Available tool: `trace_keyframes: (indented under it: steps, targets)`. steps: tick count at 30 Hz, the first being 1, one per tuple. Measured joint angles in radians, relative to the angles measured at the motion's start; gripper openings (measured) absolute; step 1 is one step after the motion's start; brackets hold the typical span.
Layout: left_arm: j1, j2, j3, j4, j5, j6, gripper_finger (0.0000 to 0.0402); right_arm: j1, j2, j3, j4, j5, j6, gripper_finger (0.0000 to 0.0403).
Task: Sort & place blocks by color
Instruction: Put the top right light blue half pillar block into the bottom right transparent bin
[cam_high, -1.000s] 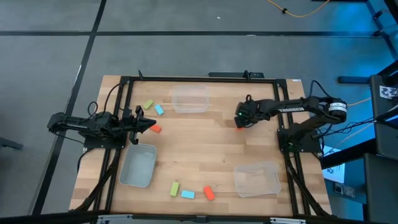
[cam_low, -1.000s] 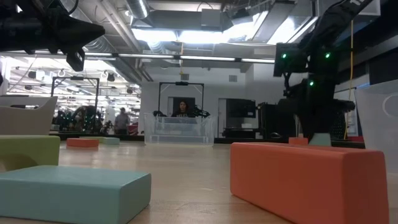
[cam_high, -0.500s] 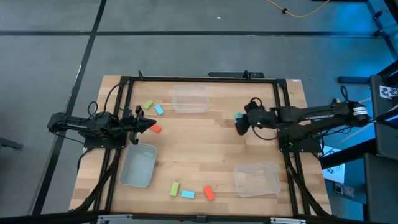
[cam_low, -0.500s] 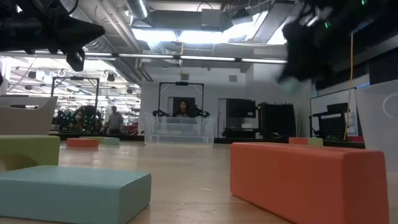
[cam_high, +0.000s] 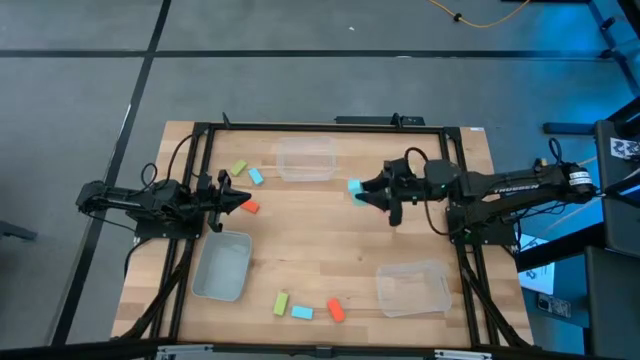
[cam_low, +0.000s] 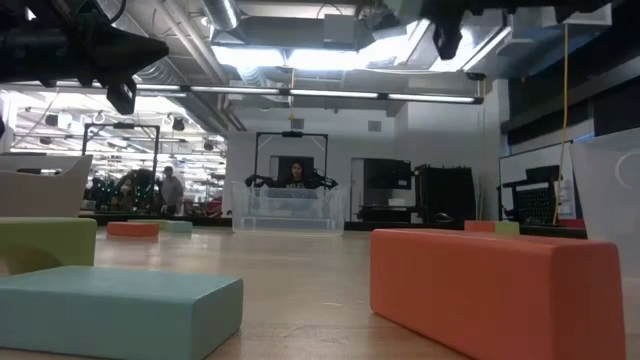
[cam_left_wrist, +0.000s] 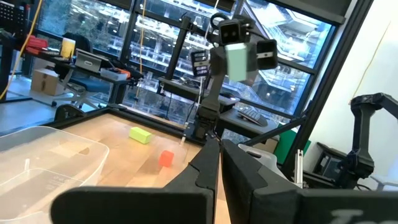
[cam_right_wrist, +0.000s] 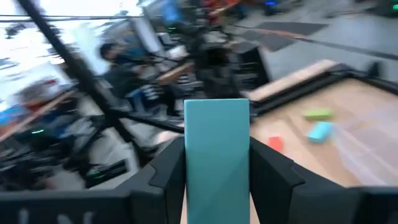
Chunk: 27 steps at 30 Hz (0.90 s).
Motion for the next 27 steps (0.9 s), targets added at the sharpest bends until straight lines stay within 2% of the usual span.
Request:
trace_keyframes:
  steps: [18, 23, 27]
  targets:
    - [0.0, 0.0, 0.0, 0.005, -0.004, 0.0, 0.0011, 0.014, 0.001, 0.0, -0.043, -0.012, -0.046, 0.0138]
    - [0.0, 0.0, 0.0, 0.047, -0.066, -0.055, 0.0011, 0.014, 0.001, 0.0, -0.043, -0.012, -0.043, 0.0138]
    - [0.0, 0.03, 0.031, 0.142, -0.1, -0.008, 0.0011, 0.014, 0.001, 0.0, -0.042, -0.012, -0.047, 0.0138]
